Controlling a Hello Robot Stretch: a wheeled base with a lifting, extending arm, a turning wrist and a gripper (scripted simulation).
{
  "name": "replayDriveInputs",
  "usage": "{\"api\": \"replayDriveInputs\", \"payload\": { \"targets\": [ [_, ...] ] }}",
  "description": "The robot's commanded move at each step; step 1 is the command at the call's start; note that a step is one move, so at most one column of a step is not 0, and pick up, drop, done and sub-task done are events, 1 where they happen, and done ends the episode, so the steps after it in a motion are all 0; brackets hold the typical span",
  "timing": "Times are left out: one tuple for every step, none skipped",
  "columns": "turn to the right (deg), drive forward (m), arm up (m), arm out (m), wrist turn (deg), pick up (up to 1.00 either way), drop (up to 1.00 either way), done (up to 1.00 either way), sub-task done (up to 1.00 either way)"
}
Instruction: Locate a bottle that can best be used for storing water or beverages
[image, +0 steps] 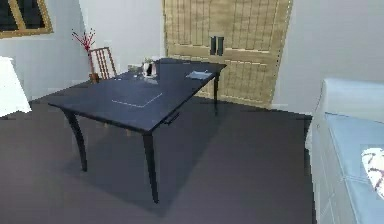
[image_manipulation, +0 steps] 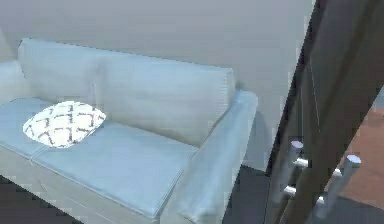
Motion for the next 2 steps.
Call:
{"api": "replayDriveInputs", "payload": {
  "targets": [
    [-45.0,0.0,0.0,0.0,0.0,0.0,0.0,0.0,0.0],
    [-12.0,0.0,0.0,0.0,0.0,0.0,0.0,0.0,0.0]
  ]
}}
